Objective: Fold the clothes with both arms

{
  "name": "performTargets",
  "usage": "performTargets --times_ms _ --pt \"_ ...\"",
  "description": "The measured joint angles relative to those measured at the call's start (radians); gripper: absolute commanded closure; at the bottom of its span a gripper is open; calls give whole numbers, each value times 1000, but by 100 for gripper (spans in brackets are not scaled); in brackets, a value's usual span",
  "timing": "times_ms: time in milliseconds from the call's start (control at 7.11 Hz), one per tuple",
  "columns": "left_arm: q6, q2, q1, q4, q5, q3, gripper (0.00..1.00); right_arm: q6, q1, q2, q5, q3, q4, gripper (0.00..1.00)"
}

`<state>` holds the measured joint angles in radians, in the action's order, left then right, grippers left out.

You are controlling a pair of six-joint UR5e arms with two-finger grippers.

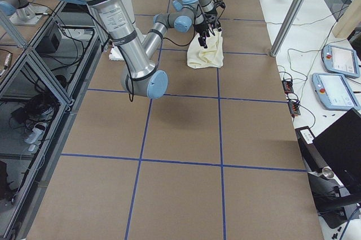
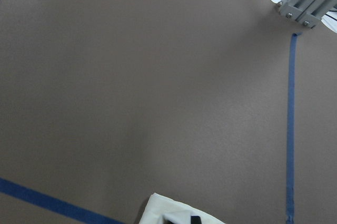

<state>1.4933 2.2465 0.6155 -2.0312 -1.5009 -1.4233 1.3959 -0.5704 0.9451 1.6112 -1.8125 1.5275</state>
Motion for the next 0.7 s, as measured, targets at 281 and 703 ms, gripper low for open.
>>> performTargets --times_ms 281,703 --pt "-151 -5 18 -9 -58 -10 0 0 20 -7 -4 6 -4 0" --pt "-439 -118 168 -11 -334 -176 0 2 77 -31 -81 68 -7 28"
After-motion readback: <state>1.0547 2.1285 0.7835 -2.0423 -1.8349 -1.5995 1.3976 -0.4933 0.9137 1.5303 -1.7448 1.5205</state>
